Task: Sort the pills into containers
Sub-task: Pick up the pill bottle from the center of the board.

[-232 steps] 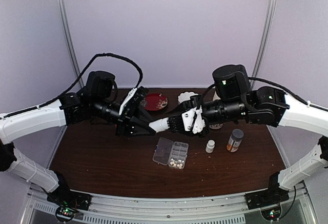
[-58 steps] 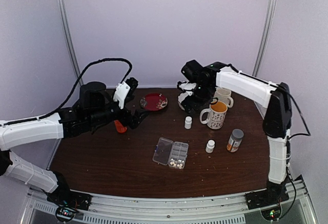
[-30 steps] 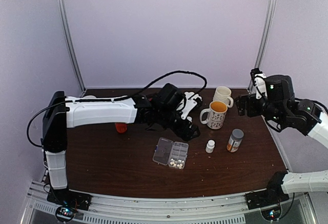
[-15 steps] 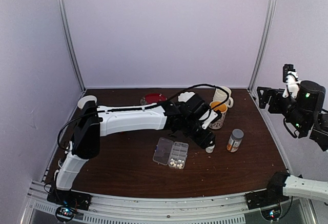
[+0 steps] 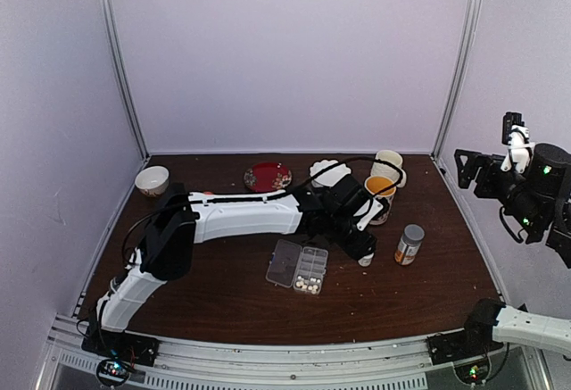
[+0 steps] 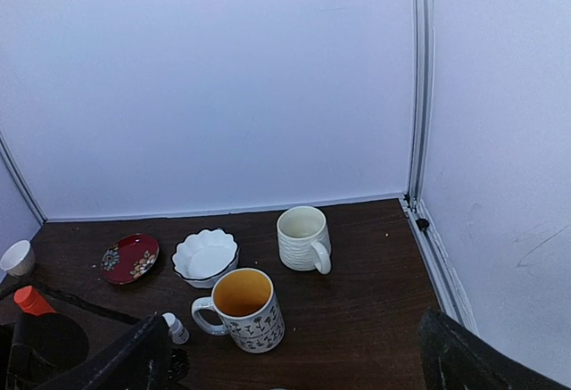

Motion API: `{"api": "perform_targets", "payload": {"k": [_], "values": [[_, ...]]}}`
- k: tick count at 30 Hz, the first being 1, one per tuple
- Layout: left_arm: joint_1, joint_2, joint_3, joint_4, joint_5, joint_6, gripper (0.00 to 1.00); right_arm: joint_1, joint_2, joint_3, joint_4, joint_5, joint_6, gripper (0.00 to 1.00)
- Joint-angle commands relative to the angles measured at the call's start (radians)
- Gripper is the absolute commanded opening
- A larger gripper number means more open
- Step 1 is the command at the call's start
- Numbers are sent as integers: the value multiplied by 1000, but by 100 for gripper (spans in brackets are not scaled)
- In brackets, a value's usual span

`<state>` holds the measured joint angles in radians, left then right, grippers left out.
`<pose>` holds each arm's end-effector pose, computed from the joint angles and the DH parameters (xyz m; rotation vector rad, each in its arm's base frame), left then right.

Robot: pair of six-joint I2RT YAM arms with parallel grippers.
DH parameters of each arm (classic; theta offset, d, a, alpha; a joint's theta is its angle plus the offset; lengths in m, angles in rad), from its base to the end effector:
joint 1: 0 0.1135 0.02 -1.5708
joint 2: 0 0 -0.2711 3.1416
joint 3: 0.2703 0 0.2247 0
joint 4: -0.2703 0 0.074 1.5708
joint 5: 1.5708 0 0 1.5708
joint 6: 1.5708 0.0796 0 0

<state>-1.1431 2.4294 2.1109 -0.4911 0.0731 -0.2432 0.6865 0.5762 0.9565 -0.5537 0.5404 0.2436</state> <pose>0.2251 -0.5078 0.1688 1.1239 2.2426 -0.7118 0.1123 0.0391 0.3728 0.0124 1.7241 0.2169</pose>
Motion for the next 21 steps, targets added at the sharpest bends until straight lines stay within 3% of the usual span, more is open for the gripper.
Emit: {"api": "perform_targets", "payload": {"k": [1, 21], "values": [[-11, 11, 31, 69, -17, 33, 57, -6, -9, -12, -14, 16, 16, 100], [-27, 51, 40, 79, -32, 77, 53, -7, -7, -20, -5, 9, 5, 100]]}}
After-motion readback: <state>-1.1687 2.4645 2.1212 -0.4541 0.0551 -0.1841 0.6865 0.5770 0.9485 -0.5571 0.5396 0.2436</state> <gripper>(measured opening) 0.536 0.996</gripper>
